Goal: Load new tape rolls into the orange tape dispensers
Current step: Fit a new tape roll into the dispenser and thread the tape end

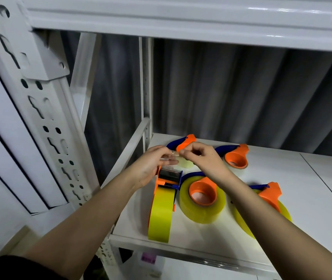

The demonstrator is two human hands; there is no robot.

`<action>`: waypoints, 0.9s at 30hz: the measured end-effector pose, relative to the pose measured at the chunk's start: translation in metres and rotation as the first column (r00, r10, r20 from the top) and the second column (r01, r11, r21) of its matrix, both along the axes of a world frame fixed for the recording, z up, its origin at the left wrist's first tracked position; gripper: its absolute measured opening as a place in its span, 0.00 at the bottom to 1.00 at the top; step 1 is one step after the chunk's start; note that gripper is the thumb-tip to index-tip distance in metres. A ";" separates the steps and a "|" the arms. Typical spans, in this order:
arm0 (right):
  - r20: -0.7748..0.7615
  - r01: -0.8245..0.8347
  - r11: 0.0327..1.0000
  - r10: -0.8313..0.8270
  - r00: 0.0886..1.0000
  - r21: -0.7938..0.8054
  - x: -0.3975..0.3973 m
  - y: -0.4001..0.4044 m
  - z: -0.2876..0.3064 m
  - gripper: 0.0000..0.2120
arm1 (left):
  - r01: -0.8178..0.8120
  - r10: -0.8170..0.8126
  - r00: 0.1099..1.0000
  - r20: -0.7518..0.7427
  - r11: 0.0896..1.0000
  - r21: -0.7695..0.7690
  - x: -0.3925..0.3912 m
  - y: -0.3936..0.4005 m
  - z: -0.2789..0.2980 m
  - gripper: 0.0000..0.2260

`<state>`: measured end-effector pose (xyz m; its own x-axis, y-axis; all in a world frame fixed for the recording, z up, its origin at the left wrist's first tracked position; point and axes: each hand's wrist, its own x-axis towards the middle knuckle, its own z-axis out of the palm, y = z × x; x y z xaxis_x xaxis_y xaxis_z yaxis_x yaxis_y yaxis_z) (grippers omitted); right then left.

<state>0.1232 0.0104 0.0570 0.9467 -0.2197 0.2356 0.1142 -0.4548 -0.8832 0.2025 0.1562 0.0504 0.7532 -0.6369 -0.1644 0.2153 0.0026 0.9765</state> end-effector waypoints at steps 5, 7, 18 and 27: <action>-0.252 -0.098 0.982 0.137 0.958 0.162 0.006 -0.007 0.010 0.09 | -0.019 0.018 0.999 -0.043 1.000 -0.020 -0.002 0.002 0.003 0.08; -0.349 -0.061 0.954 0.166 0.922 0.293 0.009 -0.010 0.011 0.08 | -0.001 -0.001 0.998 -0.057 0.999 -0.033 -0.002 0.001 0.001 0.09; -0.491 0.090 0.754 0.328 0.807 0.651 0.020 -0.005 -0.003 0.08 | 0.038 -0.042 0.995 -0.089 0.998 -0.048 0.004 0.006 -0.002 0.10; -0.492 0.103 0.737 0.334 0.804 0.668 0.024 -0.008 -0.005 0.07 | -0.115 0.114 0.992 -0.049 0.993 -0.016 0.002 0.008 -0.009 0.07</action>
